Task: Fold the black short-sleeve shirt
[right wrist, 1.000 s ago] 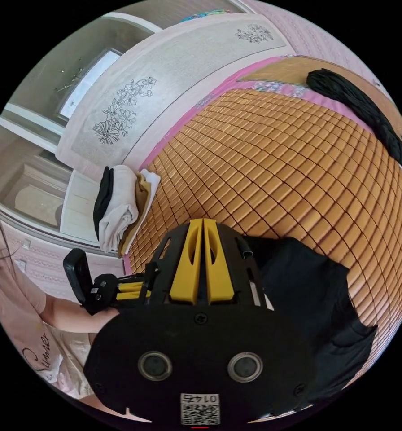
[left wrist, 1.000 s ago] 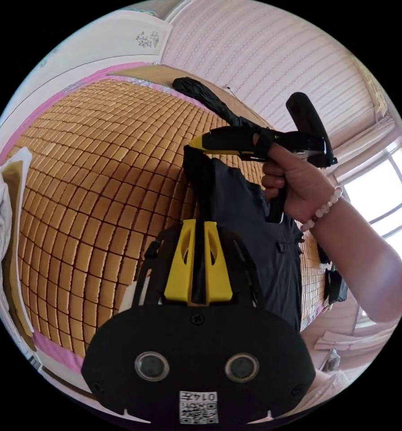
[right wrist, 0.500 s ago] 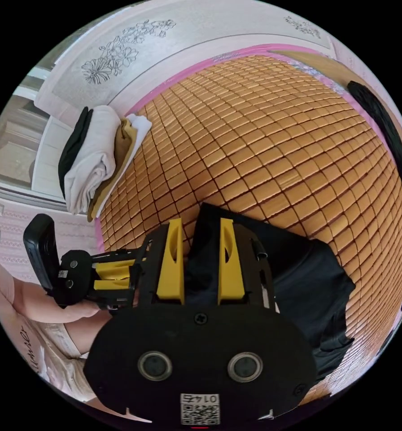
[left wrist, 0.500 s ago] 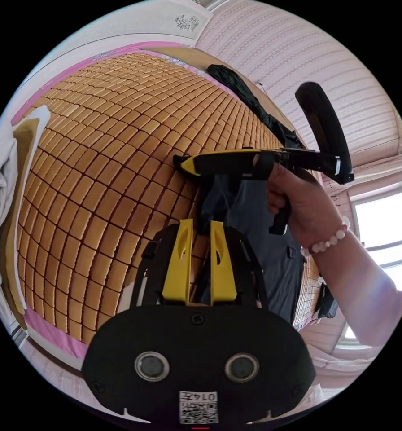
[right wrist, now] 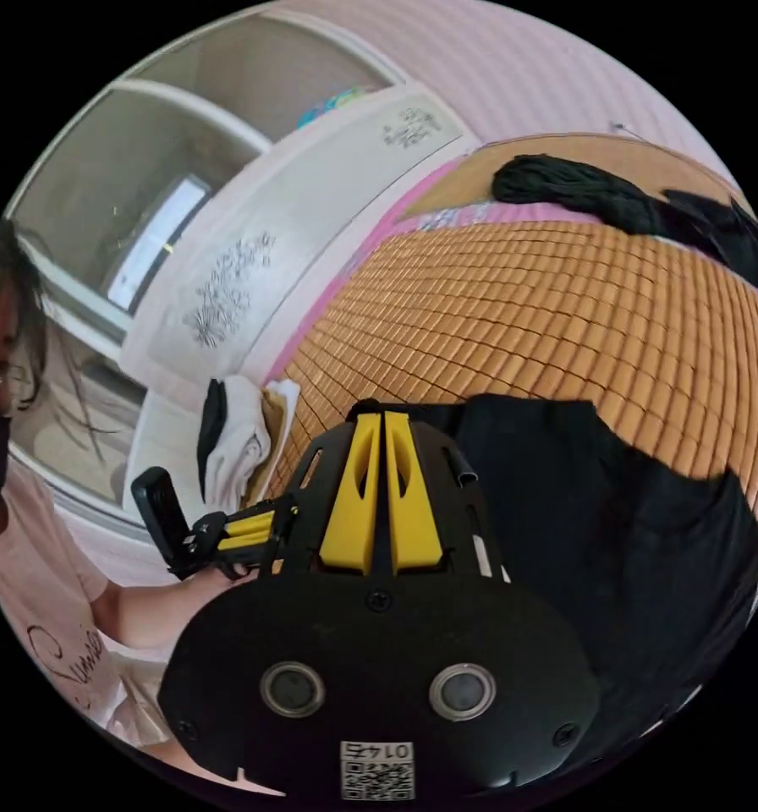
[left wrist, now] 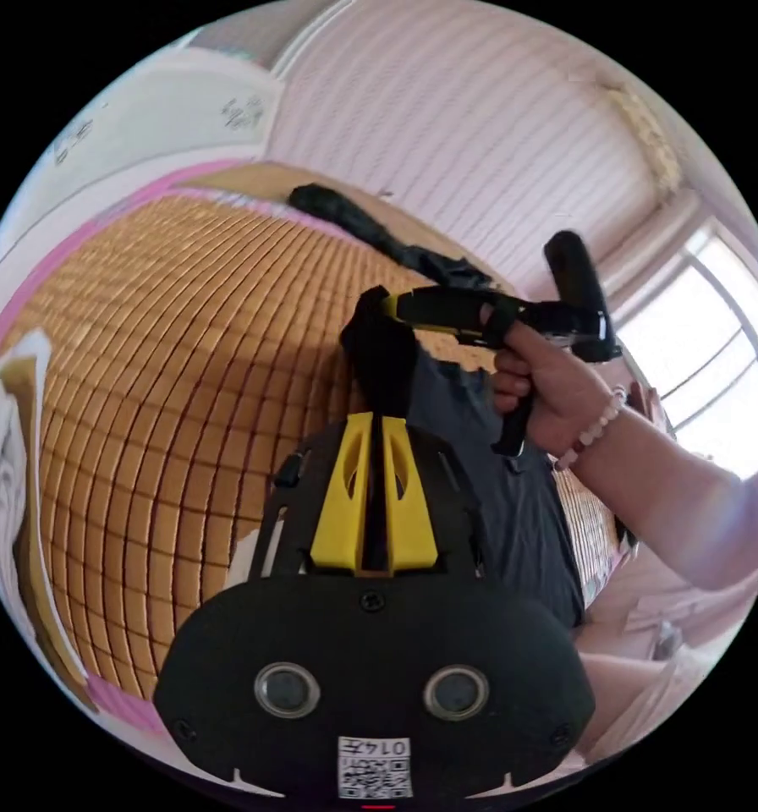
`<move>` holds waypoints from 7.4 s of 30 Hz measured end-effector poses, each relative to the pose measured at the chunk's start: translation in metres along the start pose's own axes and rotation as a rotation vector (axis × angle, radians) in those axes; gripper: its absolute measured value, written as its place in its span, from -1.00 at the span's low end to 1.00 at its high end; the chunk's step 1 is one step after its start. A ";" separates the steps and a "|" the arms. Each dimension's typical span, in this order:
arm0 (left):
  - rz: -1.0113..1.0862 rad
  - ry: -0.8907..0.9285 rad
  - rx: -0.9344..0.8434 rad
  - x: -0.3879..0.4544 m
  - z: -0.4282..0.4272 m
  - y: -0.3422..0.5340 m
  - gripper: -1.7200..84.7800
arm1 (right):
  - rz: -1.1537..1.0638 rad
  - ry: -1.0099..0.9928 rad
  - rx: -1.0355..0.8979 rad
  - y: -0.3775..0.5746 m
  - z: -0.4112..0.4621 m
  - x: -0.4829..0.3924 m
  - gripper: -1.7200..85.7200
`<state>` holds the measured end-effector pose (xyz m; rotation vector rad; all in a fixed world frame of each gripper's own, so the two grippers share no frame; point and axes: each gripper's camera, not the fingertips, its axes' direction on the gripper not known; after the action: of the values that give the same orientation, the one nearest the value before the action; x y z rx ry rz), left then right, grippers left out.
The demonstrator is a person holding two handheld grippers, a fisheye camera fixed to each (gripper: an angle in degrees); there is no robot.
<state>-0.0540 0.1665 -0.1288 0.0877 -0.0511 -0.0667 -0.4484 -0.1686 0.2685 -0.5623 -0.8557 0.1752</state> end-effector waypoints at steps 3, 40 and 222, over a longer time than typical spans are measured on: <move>0.066 0.048 -0.065 0.023 0.008 -0.001 -0.81 | 0.169 0.069 0.012 0.049 -0.032 0.048 -0.90; 0.186 -0.233 -0.281 0.158 0.205 -0.057 -0.84 | 0.099 0.522 -0.038 0.150 -0.166 0.134 -0.83; 0.159 -0.123 -0.515 0.328 -0.102 0.309 -0.95 | 0.420 0.351 -0.025 0.603 -0.207 0.171 -0.96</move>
<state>0.2985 0.4601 -0.1872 -0.4350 -0.1618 0.0750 -0.1362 0.3186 -0.0485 -0.7668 -0.3919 0.4346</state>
